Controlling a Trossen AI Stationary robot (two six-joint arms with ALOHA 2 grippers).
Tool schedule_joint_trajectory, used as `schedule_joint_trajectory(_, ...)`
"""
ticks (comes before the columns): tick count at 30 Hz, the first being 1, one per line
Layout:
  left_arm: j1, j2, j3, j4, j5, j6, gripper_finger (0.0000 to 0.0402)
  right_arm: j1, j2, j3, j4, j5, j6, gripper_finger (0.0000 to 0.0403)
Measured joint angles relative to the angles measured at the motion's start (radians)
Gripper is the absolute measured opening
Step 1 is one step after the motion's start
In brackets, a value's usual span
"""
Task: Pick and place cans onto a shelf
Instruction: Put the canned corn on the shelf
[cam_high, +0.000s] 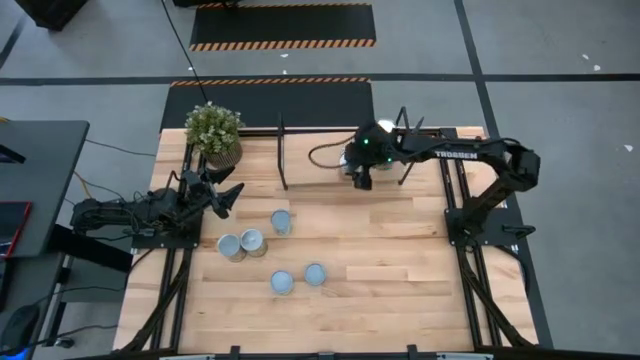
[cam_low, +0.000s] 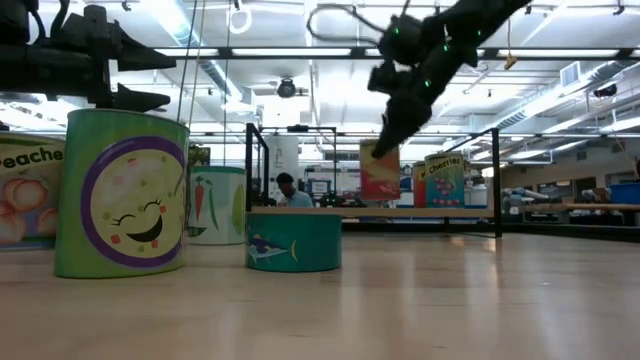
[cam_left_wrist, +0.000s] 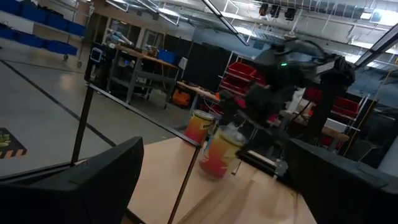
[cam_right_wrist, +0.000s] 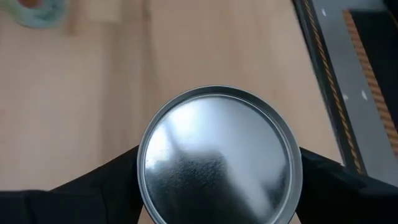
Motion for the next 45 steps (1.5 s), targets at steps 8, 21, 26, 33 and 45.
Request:
schedule_joint_trajectory(8, 0.000, 0.000, 0.000, 0.000, 0.000, 0.000, 0.0396, -0.091, 0.013, -0.004, -0.002, 0.024, -0.005, 0.0339)
schedule_joint_trajectory(21, 0.000, 0.000, 0.000, 0.000, 0.000, 0.001, 0.0396, -0.092, 0.013, 0.085, -0.182, 0.158, -0.009, 0.0384)
schedule_joint_trajectory(26, 0.000, 0.000, 0.000, 0.000, 0.000, 0.001, 0.0396, -0.076, 0.013, 0.132, -0.204, 0.167, -0.009, 0.0395)
schedule_joint_trajectory(33, 0.000, 0.000, 0.000, 0.000, 0.000, 0.001, 0.0396, -0.038, 0.013, 0.141, -0.103, 0.185, -0.009, 0.0396)
schedule_joint_trajectory(45, 0.000, 0.000, 0.000, 0.000, 0.000, 0.000, 0.0396, -0.031, 0.013, 0.141, -0.066, 0.253, 0.045, 0.0374)
